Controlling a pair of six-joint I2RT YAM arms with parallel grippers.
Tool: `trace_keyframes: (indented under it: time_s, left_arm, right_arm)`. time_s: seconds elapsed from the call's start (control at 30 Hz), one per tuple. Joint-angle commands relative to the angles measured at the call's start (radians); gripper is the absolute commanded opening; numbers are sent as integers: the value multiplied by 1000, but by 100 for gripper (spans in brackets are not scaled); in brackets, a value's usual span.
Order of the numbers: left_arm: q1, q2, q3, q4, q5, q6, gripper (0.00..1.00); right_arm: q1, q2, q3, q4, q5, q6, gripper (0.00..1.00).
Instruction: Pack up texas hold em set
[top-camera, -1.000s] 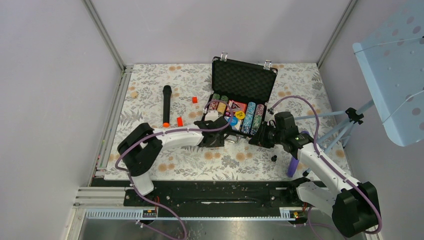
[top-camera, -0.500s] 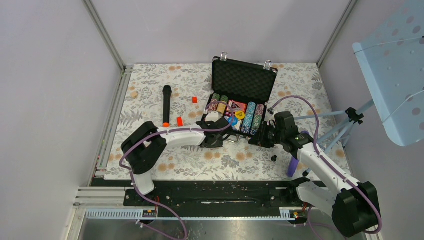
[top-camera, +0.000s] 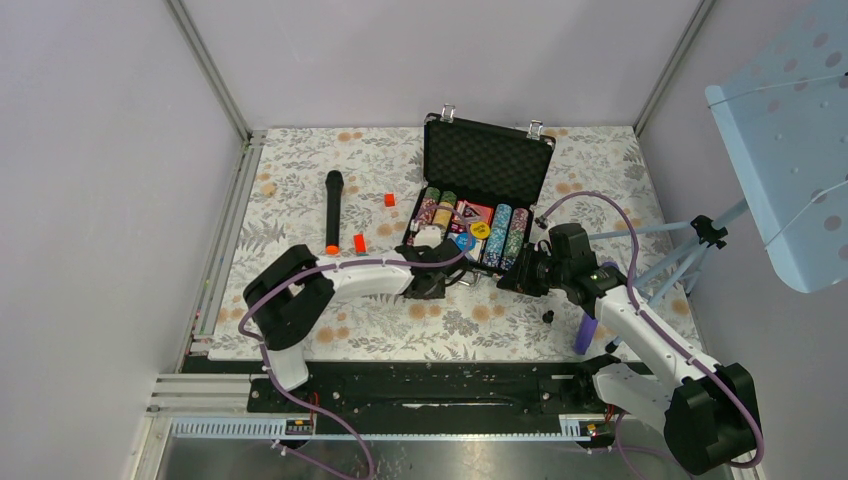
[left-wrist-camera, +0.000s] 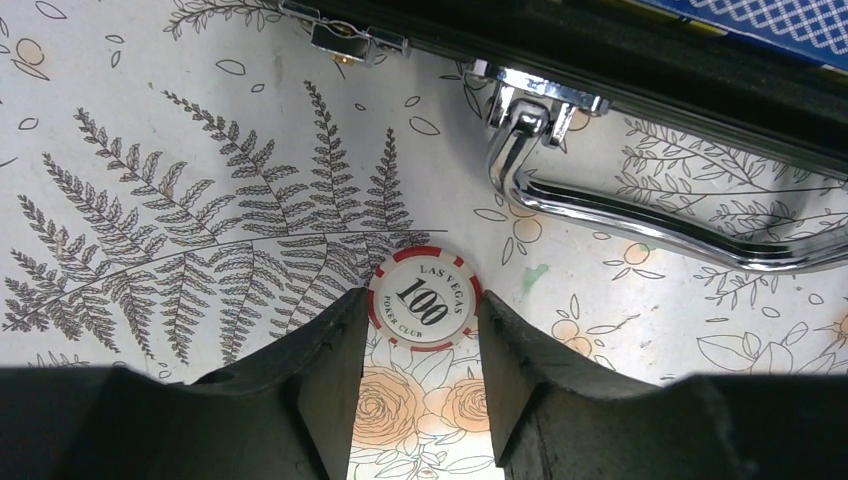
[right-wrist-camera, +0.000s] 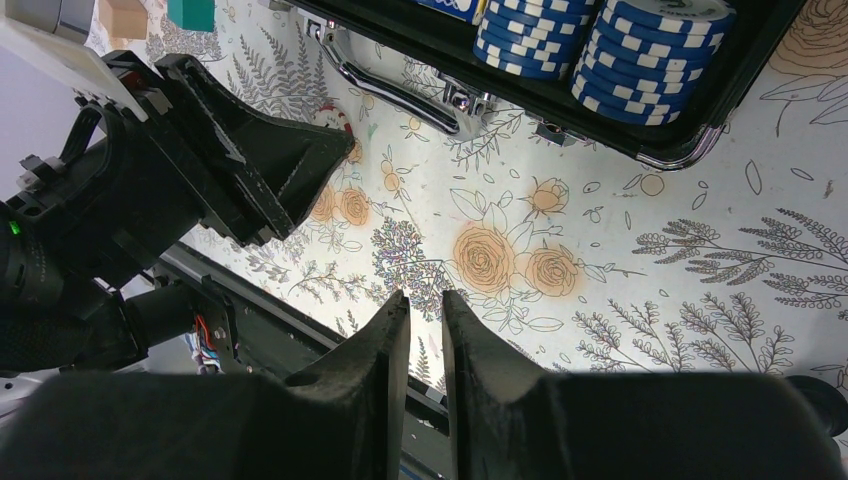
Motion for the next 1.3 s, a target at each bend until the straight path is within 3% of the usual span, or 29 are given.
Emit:
trace_keyframes:
  time_s: [0.0, 0.7, 0.87, 1.03, 1.27]
  left_arm:
    - [-16, 12, 8, -42, -20, -8, 44]
    - [-19, -13, 124, -106, -72, 30, 39]
    - [1, -36, 83, -87, -60, 19, 43]
    - [14, -38, 38, -60, -44, 13, 54]
    - [14, -12, 29, -47, -25, 8, 54]
  right_arm:
    - [-7, 8, 25, 2, -16, -10, 25]
    - [-7, 6, 15, 3, -17, -8, 26]
    - [-7, 6, 16, 2, -16, -9, 26]
    - [-7, 14, 15, 4, -18, -11, 26]
    - [-7, 12, 16, 4, -17, -8, 25]
